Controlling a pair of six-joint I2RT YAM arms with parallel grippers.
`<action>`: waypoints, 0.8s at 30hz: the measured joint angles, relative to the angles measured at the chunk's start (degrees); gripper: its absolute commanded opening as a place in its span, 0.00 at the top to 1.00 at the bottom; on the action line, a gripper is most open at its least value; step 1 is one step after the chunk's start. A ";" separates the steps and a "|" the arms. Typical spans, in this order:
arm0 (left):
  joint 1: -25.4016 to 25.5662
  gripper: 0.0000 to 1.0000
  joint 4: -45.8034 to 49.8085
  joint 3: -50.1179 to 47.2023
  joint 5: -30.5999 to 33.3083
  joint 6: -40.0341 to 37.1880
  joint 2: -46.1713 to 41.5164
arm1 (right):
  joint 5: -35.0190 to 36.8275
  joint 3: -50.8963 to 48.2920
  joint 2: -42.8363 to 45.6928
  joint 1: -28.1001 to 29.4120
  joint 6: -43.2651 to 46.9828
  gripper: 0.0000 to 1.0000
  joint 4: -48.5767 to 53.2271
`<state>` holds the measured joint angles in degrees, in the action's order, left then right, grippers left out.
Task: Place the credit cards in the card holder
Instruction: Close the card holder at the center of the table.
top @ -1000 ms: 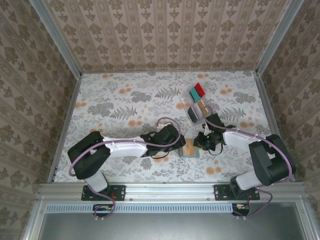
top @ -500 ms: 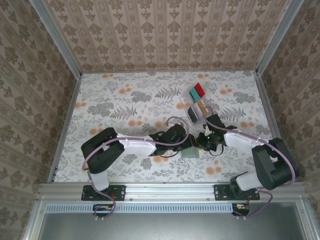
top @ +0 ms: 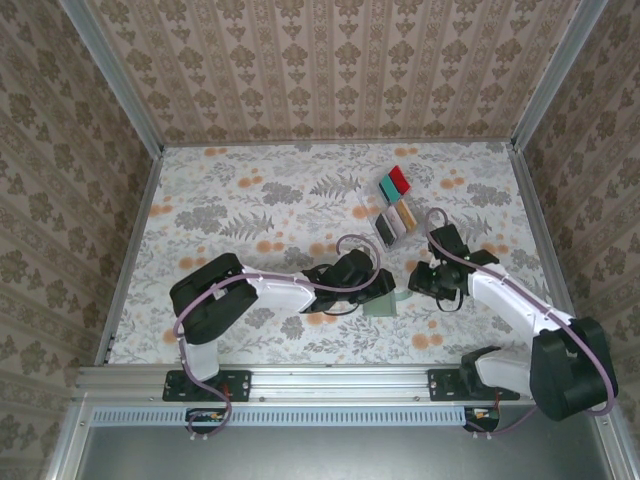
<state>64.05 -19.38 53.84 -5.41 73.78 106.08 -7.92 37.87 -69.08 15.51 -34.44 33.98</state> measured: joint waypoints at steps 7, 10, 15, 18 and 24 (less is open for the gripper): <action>0.00 0.50 0.00 0.00 -0.04 0.00 0.00 | -2.47 0.00 -1.18 0.00 0.24 0.70 -0.24; 0.00 0.50 0.00 0.00 -0.24 0.00 0.00 | -3.30 0.00 -1.27 0.00 0.24 0.71 -0.63; 0.00 0.50 0.00 0.00 -0.26 0.00 0.02 | -4.15 0.00 -2.38 0.00 0.44 0.76 -0.76; 0.00 0.50 0.02 0.02 -0.26 -0.02 0.02 | -4.55 -0.04 -2.58 0.00 0.81 0.81 -0.81; 0.00 0.50 0.33 0.22 -0.44 -0.04 0.02 | -4.76 -0.17 -2.58 0.00 1.31 0.88 -1.16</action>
<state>64.05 -19.05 54.06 -5.85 73.73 106.10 -12.69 37.69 -71.66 15.51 -33.12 32.82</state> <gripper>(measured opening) 0.495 0.138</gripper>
